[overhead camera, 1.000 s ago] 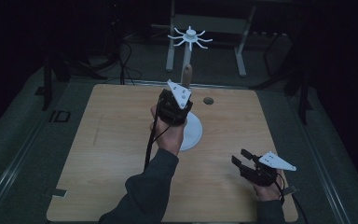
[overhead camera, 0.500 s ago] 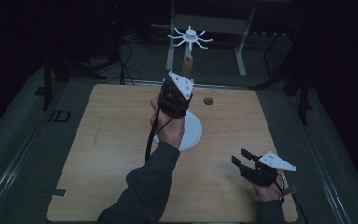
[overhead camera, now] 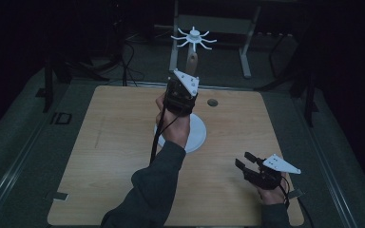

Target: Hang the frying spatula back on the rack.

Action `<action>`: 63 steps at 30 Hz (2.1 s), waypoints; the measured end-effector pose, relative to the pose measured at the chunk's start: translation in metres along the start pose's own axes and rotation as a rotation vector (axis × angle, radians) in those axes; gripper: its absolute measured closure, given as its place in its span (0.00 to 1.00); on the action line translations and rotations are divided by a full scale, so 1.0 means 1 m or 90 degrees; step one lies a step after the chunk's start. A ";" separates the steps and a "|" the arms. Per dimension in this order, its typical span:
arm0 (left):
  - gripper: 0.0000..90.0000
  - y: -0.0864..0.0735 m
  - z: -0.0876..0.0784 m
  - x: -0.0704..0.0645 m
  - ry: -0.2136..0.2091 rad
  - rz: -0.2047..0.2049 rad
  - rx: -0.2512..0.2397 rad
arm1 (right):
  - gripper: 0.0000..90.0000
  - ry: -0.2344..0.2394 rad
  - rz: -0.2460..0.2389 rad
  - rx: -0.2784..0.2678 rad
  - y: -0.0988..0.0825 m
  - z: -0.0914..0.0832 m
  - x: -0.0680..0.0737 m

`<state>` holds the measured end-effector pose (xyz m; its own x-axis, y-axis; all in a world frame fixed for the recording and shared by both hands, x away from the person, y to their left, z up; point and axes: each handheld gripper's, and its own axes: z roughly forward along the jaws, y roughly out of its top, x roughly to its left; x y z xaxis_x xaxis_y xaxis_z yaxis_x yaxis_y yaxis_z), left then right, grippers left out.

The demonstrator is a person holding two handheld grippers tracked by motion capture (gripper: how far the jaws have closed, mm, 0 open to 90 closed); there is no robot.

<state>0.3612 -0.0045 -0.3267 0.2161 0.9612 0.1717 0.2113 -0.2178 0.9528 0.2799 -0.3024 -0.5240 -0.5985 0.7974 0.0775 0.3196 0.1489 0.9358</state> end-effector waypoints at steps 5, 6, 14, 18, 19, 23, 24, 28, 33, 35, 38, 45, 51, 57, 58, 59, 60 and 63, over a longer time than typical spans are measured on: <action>0.82 0.002 0.002 0.000 0.007 0.004 0.003 | 0.51 0.000 0.000 0.000 0.000 0.000 0.000; 0.82 0.002 0.002 0.000 0.009 0.005 0.004 | 0.51 0.000 0.000 0.000 0.000 0.000 0.000; 0.82 0.004 0.004 0.000 0.020 0.003 0.002 | 0.51 0.001 0.001 0.002 0.000 0.001 0.001; 0.82 0.005 0.005 0.001 0.025 0.002 0.006 | 0.51 0.001 0.001 0.002 0.000 0.001 0.001; 0.82 0.005 0.006 0.001 0.027 0.001 0.006 | 0.51 0.001 0.001 0.002 0.000 0.001 0.001; 0.82 0.005 0.008 0.002 0.028 0.002 0.014 | 0.51 0.001 0.001 0.001 0.000 0.001 0.000; 0.82 0.005 0.008 0.002 0.028 0.002 0.015 | 0.51 0.002 0.001 0.001 0.000 0.001 0.000; 0.82 0.008 0.009 0.001 0.033 0.007 0.018 | 0.51 0.001 0.001 0.001 0.000 0.001 0.000; 0.82 0.013 0.010 0.000 0.041 0.016 0.020 | 0.51 0.001 0.001 -0.001 0.000 0.000 0.000; 0.82 0.014 0.011 0.000 0.043 0.018 0.024 | 0.51 0.001 0.001 -0.001 0.000 0.000 -0.001; 0.82 0.014 0.012 -0.001 0.053 0.023 0.026 | 0.51 0.001 0.002 -0.001 0.000 0.000 -0.001; 0.81 0.011 0.014 -0.003 0.063 0.048 0.031 | 0.51 0.002 0.002 -0.001 -0.001 0.000 0.000; 0.80 0.008 0.012 -0.005 0.070 0.067 0.022 | 0.51 0.002 0.002 -0.001 -0.001 0.000 0.000; 0.78 0.007 0.010 -0.007 0.073 0.076 0.008 | 0.51 0.002 0.001 -0.001 -0.001 0.000 0.000; 0.79 0.008 0.010 -0.007 0.073 0.076 0.008 | 0.51 0.003 0.002 0.000 -0.001 0.000 0.000; 0.79 0.008 0.010 -0.007 0.074 0.077 0.005 | 0.51 0.003 0.002 0.000 -0.001 0.000 0.000; 0.79 0.009 0.010 -0.007 0.073 0.075 0.004 | 0.51 0.003 0.002 0.001 -0.001 0.000 0.000; 0.79 0.012 0.010 -0.006 0.072 0.071 0.008 | 0.51 0.003 0.002 0.000 -0.001 0.000 0.000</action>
<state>0.3716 -0.0141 -0.3192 0.1306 0.9439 0.3034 0.2048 -0.3251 0.9232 0.2799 -0.3022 -0.5248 -0.6005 0.7954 0.0823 0.3215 0.1459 0.9356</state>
